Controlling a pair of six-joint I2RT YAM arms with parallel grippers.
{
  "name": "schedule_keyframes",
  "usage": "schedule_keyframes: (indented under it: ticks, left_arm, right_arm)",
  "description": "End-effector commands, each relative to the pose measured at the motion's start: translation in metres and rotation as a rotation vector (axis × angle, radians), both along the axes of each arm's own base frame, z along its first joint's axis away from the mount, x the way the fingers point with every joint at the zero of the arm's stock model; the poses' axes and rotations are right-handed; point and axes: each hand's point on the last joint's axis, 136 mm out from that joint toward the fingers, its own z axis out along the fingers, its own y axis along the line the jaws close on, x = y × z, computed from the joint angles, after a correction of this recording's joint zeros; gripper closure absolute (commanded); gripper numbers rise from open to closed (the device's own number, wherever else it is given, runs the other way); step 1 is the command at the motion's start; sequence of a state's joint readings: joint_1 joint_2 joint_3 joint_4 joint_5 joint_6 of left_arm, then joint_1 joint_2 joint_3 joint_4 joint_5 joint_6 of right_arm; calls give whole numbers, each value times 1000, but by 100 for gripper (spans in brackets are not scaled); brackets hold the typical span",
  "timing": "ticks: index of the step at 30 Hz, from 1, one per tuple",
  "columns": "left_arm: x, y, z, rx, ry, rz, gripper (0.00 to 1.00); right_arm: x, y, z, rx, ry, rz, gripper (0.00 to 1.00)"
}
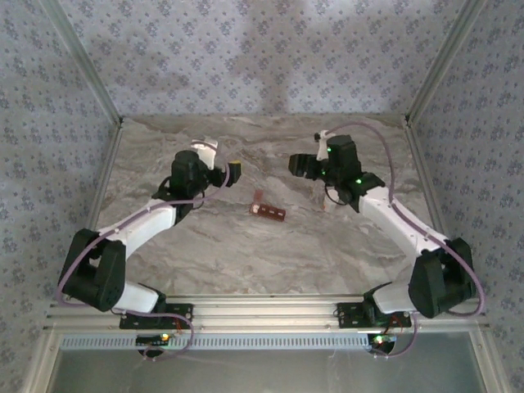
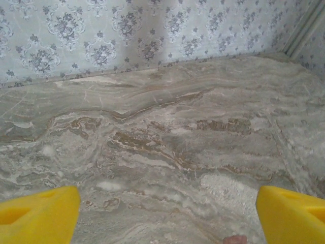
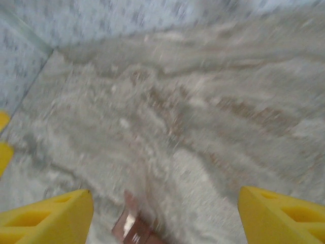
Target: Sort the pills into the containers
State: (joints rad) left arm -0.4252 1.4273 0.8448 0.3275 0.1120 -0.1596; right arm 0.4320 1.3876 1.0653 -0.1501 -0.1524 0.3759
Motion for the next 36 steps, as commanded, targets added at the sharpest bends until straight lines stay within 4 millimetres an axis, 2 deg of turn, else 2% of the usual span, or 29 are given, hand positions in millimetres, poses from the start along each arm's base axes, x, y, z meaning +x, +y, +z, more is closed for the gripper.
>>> schedule_keyframes:
  ticks: [1, 4, 10, 11, 15, 19, 28, 36]
  left_arm:
    - [9, -5, -3, 13, 74, -6, 22]
    - [15, -9, -14, 47, 159, -12, 40]
    - [27, -17, -30, 92, 298, -28, 97]
    - [29, -19, -33, 102, 326, -33, 100]
    - [33, -31, -50, 134, 440, -88, 100]
    - [35, -40, -65, 141, 523, -123, 100]
    - [32, -57, -84, 134, 595, -167, 100]
    - [26, -74, -97, 156, 635, -211, 100]
  right_arm:
    - [-24, 28, -23, -40, 148, 122, 23]
    - [-33, 43, -49, -113, 232, 157, 24]
    - [-41, 51, -103, -231, 333, 133, 24]
    - [-41, 49, -114, -250, 355, 120, 24]
    - [-41, 43, -145, -314, 404, 96, 24]
    - [-44, 37, -163, -352, 435, 77, 24]
    - [-39, 36, -179, -358, 460, 65, 24]
    - [-43, 35, -193, -367, 490, 67, 24]
